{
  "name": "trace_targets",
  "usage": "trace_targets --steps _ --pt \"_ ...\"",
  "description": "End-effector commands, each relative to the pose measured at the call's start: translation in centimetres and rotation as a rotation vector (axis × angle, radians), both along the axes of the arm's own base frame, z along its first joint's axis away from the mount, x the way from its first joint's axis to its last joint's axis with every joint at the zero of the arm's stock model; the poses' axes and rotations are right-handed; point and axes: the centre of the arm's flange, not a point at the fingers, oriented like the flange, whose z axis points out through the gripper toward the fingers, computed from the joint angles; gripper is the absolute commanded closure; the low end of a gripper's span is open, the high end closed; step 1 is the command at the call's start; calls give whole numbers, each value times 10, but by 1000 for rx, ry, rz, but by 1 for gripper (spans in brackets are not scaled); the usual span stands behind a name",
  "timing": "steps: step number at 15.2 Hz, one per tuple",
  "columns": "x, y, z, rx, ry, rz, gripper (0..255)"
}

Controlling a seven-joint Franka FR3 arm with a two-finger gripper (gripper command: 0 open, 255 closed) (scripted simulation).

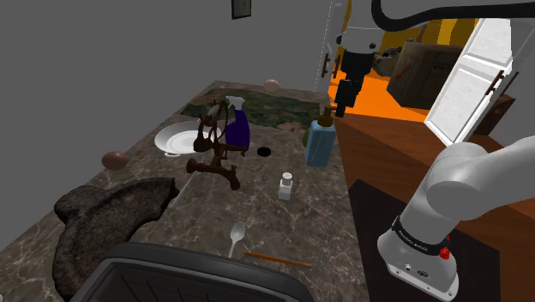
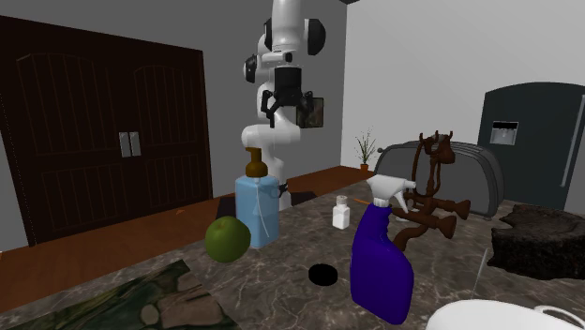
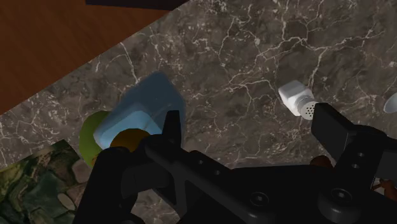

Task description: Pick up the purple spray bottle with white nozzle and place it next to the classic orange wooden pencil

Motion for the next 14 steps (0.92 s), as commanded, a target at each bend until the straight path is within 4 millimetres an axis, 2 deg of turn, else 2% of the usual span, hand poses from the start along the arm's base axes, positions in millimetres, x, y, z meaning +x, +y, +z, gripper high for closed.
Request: trace_targets --steps 1,14 --pt "0 0 0 0 0 0 0" --pt "169 17 -19 10 -4 150 0"
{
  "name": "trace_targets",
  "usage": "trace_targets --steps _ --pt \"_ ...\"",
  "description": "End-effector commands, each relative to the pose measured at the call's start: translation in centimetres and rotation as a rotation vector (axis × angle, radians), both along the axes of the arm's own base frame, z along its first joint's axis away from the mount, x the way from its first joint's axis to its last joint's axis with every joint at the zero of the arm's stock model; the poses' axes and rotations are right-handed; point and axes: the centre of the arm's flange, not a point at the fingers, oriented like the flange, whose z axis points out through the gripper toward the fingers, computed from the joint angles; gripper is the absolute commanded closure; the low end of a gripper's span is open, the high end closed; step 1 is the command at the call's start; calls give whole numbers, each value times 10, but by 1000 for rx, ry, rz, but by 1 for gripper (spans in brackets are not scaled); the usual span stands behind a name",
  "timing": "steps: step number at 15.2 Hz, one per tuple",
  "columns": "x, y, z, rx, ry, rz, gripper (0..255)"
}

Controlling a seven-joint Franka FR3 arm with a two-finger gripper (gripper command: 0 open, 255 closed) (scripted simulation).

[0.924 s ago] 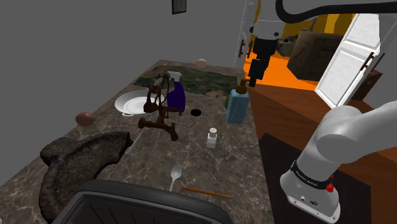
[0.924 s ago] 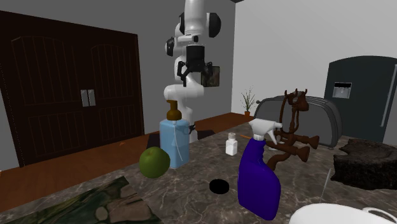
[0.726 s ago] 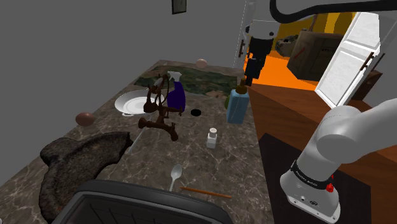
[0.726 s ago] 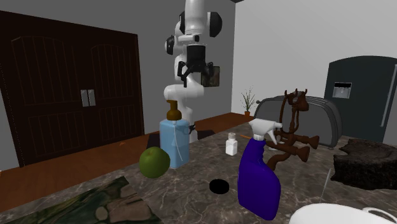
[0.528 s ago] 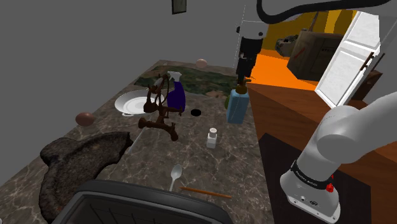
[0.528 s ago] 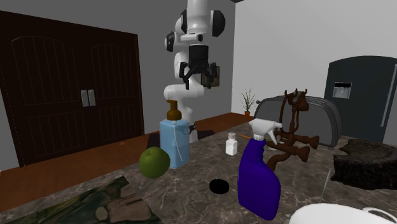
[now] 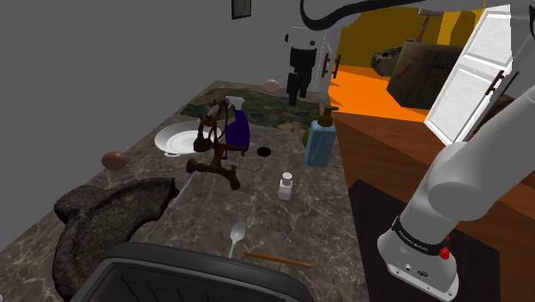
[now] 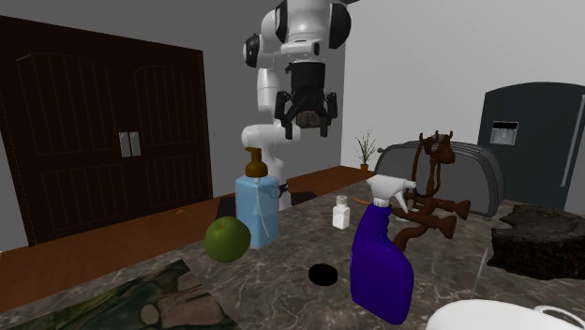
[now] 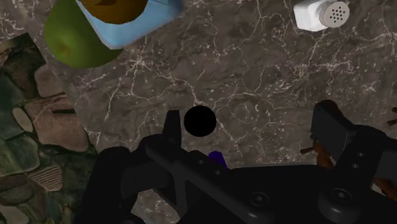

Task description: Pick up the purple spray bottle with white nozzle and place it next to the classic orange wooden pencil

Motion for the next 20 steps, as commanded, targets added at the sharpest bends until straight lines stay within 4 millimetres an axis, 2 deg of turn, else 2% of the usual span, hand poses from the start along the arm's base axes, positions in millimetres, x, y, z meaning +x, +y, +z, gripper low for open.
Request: trace_targets --steps 1,8,16,20 --pt "25 4 -6 2 -1 24 0" --pt "114 25 -16 7 -3 105 0" --pt "214 57 -27 13 -5 197 0" --pt "214 58 -43 13 -5 198 0"
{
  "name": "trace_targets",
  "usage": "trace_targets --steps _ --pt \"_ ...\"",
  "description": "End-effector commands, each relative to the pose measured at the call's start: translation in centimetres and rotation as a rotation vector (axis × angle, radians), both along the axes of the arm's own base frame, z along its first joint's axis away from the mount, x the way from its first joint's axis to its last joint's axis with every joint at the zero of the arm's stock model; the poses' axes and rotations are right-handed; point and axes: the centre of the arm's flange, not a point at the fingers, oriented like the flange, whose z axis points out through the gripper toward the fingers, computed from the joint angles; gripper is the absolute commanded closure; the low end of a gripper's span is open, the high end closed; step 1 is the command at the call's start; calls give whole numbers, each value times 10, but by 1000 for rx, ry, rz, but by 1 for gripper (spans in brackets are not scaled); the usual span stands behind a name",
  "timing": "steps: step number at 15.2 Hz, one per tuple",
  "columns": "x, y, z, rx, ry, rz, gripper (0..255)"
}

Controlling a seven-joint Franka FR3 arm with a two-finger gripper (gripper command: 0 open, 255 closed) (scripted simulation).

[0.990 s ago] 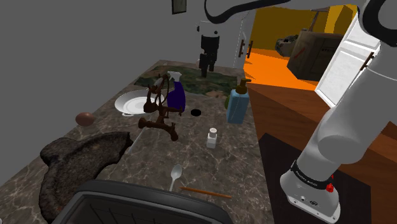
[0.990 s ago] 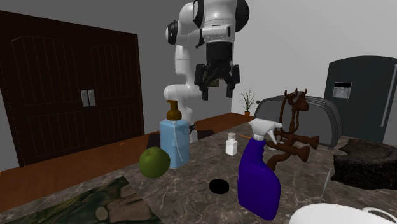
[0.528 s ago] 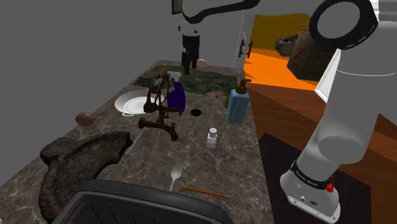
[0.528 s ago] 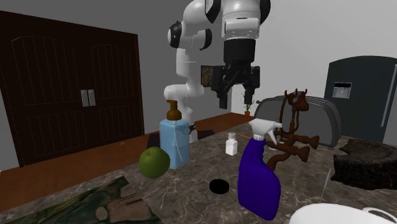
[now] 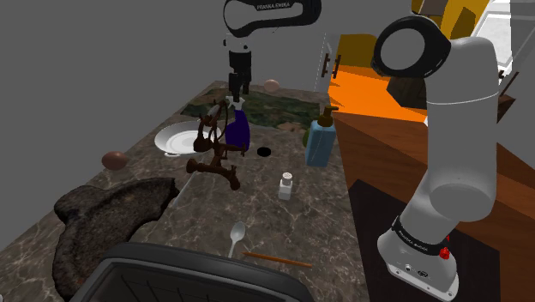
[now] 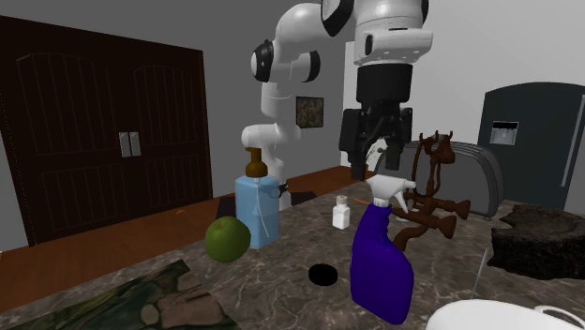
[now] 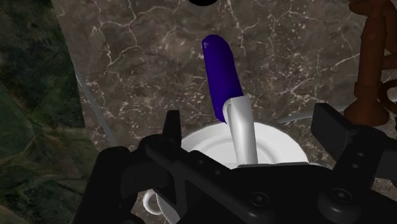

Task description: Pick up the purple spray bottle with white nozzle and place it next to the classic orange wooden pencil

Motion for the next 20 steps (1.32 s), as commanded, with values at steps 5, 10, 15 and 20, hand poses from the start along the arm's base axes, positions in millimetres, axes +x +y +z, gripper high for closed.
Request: trace_targets --steps 5,10,15,20 --pt "1 1 -29 0 0 1 0" --pt "1 1 -29 0 0 1 0" --pt "1 1 -29 0 0 1 255" --pt "1 1 -29 0 0 1 255"
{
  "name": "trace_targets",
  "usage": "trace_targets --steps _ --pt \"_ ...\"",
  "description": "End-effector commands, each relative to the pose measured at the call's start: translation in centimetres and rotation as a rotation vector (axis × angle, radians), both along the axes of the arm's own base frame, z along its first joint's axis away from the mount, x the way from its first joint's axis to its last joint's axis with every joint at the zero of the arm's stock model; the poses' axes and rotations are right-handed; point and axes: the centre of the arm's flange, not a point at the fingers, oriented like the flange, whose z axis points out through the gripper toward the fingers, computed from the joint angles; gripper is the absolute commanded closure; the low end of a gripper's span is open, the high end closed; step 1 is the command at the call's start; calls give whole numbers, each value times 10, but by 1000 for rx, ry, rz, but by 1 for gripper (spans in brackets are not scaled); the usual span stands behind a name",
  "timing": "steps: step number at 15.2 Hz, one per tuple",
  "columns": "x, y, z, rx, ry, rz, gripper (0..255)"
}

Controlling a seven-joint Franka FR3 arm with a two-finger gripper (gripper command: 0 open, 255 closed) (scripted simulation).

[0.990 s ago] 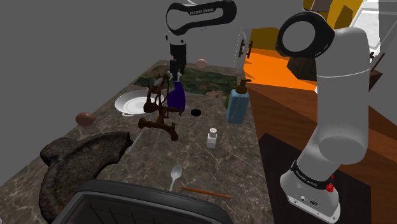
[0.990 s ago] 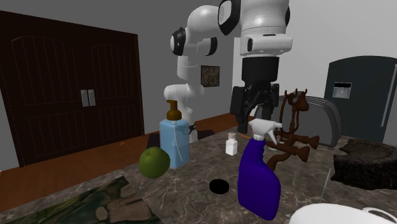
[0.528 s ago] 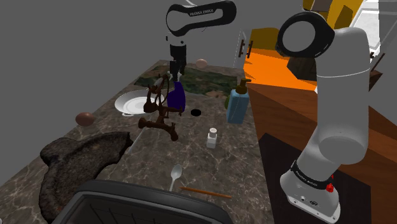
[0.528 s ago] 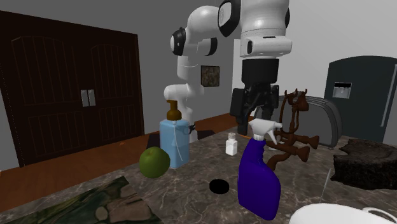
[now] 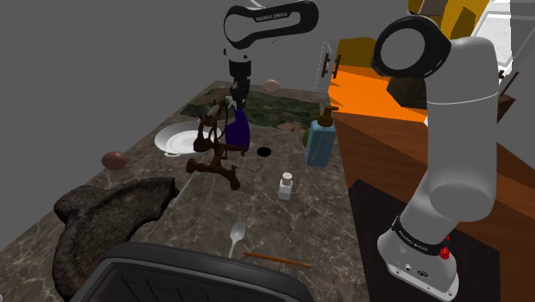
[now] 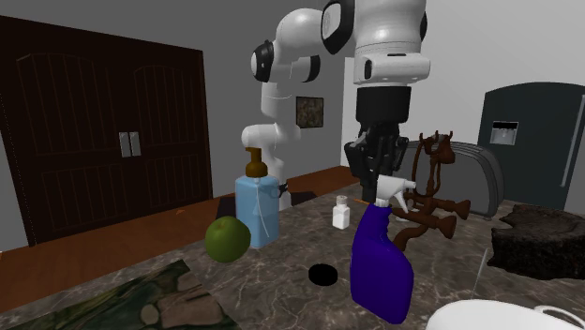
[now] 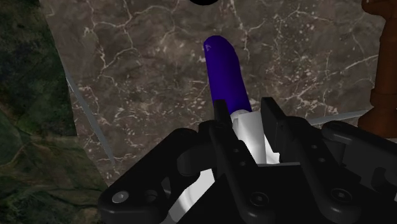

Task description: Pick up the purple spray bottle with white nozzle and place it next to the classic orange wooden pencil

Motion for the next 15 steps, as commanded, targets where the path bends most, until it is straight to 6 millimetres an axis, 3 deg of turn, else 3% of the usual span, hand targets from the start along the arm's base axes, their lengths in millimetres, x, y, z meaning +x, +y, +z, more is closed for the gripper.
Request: trace_targets --steps 1,15 --pt "0 0 0 0 0 0 255" --pt "0 0 68 0 0 0 255"
